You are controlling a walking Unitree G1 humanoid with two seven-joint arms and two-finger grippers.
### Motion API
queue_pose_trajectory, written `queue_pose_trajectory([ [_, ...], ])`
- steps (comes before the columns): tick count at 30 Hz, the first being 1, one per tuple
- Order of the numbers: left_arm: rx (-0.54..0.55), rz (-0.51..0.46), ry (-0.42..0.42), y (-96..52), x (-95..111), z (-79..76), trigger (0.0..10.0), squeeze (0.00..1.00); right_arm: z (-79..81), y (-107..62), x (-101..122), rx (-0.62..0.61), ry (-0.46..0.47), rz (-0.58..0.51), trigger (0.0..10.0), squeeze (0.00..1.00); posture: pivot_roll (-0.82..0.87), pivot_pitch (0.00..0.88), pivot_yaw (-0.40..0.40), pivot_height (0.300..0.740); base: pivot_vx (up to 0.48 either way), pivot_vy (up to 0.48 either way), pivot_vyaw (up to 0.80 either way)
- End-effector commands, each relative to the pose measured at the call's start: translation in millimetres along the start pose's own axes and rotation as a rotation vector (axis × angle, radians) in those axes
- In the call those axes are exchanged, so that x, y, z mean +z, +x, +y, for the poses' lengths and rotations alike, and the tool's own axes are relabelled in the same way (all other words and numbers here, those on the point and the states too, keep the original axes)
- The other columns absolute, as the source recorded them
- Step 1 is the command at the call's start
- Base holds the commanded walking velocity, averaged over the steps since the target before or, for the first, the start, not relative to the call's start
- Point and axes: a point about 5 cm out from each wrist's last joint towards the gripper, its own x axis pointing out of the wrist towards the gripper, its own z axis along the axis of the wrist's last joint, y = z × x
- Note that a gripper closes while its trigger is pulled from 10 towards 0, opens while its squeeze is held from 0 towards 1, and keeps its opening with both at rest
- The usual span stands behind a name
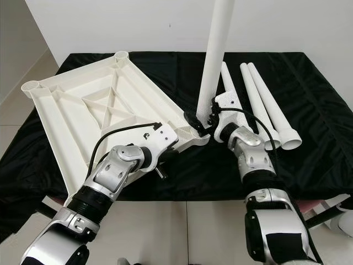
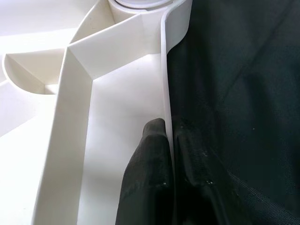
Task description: Building children table
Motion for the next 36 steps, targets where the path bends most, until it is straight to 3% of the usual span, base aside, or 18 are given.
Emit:
queue_pose_trajectory([
  [1, 0.089, 0.012, -0.001, 1.3, -6, 0.6, 10.0, 0.00, 0.3, 0.5, 0, 0.044, -0.013, 0.007, 5.0, 0.00, -0.10, 0.075, 0.040, 0.740, 0.000, 0.000, 0.00],
  [2, 0.089, 0.012, -0.001, 1.3, -6, 0.6, 10.0, 0.00, 0.3, 0.5, 0, 0.044, -0.013, 0.007, 5.0, 0.00, -0.10, 0.075, 0.040, 0.740, 0.000, 0.000, 0.00],
  [3, 0.088, 0.013, -0.001, 1.0, -7, 0.6, 10.0, 0.00, -1.1, -0.8, 0, 0.067, -0.005, 0.012, 3.5, 0.00, -0.10, 0.074, 0.045, 0.740, 0.000, 0.000, 0.00],
  [6, 0.088, 0.013, -0.001, 0.8, -7, 0.8, 10.0, 0.00, -1.5, -1.2, -1, 0.071, -0.006, 0.016, 3.5, 0.00, -0.10, 0.076, 0.046, 0.740, 0.000, 0.000, 0.00],
  [7, 0.088, 0.014, -0.001, 0.7, -7, 0.8, 10.0, 0.00, -1.3, -1.9, -2, 0.082, -0.001, 0.015, 0.0, 0.00, -0.10, 0.076, 0.046, 0.740, 0.000, 0.000, 0.00],
  [14, 0.090, 0.016, -0.004, 0.4, -8, 1.0, 10.0, 0.00, 2.7, -3.9, -4, 0.122, 0.046, -0.021, 0.0, 0.00, -0.10, 0.085, 0.044, 0.740, 0.000, 0.000, 0.00],
  [17, 0.093, 0.016, -0.007, 0.2, -8, 1.8, 10.0, 0.00, 3.4, -5.1, -6, 0.082, 0.050, -0.033, 0.0, 0.00, -0.10, 0.089, 0.045, 0.740, 0.000, 0.000, 0.00],
  [36, 0.101, 0.016, -0.011, 0.4, -7, 6.1, 10.0, 0.00, 4.8, -6.1, -15, -0.372, 0.079, -0.070, 0.0, 0.00, -0.12, 0.093, 0.049, 0.740, 0.000, 0.000, 0.00],
])
